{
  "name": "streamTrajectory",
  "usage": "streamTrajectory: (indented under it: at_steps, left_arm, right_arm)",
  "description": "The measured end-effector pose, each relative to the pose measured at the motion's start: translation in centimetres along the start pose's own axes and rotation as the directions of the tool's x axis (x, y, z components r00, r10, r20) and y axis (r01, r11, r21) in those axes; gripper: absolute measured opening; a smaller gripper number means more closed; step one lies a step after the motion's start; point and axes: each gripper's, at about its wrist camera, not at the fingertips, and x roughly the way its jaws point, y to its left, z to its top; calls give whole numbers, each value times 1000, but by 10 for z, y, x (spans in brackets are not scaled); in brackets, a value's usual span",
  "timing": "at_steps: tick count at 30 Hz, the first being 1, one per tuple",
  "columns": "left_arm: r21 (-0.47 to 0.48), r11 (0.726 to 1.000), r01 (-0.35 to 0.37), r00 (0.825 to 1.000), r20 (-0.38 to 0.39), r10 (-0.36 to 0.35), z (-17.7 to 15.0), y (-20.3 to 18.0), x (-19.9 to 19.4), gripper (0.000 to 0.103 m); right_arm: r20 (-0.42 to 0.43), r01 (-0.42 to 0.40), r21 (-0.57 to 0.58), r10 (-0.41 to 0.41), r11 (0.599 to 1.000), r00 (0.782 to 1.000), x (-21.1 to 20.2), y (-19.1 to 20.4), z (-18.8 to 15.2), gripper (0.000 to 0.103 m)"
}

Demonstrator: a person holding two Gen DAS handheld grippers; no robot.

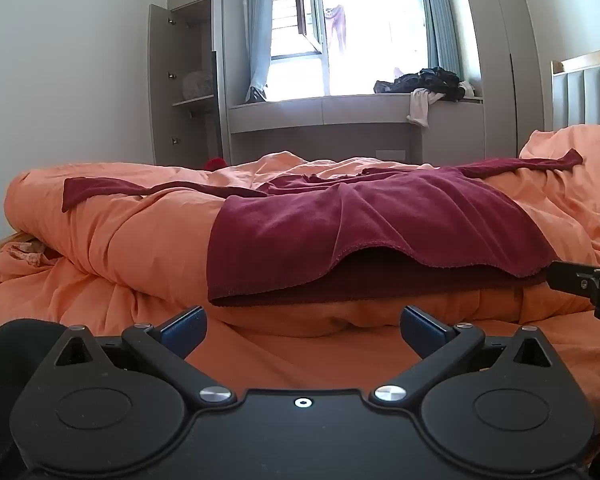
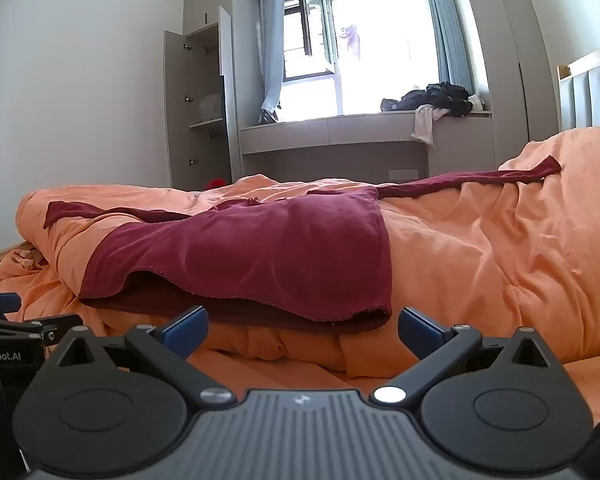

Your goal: Fold small clothes

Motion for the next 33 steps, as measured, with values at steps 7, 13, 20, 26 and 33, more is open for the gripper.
streamTrajectory:
  at_steps: [7, 13, 20, 26, 33]
  left_arm:
    - [-3, 1000, 5, 1000, -1, -5, 0, 0, 0, 103]
    - [-4, 1000, 4, 1000, 1, -4, 1, 0, 0, 103]
    - [-4, 1000, 6, 1000, 3, -6, 1, 1, 0, 103]
    - [-6, 1000, 7, 1000, 4, -7, 1, 1, 0, 103]
    - [-8, 1000, 7, 1000, 5, -7, 1, 1, 0, 103]
  right_arm:
    - [0, 1, 2, -1, 1000, 1000, -1, -1, 0, 103]
    - [2, 2, 4, -2, 1000, 1000, -2, -2, 1, 103]
    - [7, 4, 16, -5, 1000, 1000, -3, -4, 0, 103]
    - [8, 6, 17, -6, 1000, 1000, -3, -4, 0, 103]
    - [7, 7, 19, -7, 1000, 1000, -3, -4, 0, 103]
